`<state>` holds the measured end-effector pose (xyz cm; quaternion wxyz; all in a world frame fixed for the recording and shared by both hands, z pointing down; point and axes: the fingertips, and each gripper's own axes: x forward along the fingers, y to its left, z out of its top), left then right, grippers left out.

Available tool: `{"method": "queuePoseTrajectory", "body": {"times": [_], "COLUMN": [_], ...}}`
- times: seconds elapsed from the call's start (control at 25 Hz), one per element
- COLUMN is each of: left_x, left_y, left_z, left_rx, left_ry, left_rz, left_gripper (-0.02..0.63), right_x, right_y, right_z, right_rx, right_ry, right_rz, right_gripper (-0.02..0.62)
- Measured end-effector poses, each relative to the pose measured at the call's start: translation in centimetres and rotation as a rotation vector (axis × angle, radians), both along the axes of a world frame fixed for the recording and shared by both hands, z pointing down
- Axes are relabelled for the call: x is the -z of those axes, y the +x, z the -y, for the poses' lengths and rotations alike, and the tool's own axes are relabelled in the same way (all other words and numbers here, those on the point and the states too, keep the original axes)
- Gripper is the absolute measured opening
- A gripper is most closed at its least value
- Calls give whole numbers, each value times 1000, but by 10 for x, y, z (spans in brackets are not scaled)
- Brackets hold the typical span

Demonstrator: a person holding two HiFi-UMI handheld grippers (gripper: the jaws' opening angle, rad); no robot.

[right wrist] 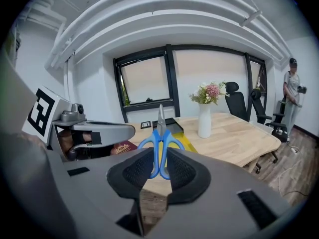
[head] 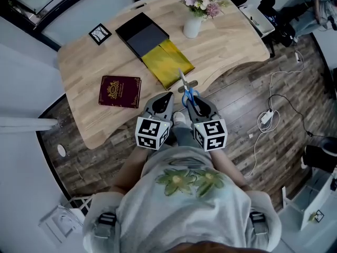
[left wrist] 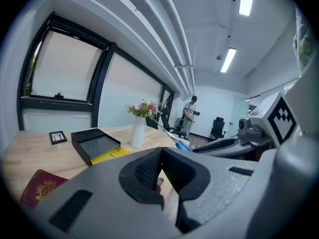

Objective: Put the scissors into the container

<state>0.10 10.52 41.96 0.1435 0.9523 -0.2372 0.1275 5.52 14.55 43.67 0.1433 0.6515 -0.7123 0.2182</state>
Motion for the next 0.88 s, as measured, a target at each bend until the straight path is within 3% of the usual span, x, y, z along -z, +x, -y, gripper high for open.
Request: {"method": "queuePoseTrajectory", "body": {"times": [0.88], "left_x": [-4], "left_y": [6], "left_z": [48], "left_rx": [120], "left_ry": [-12], "left_rz": [60], "left_gripper": [6], "right_x": [-9], "right_y": [19], "right_z": [59], "right_rx": [111], "right_ry": [-8], "right_rz": [47], "right_gripper": [81]}}
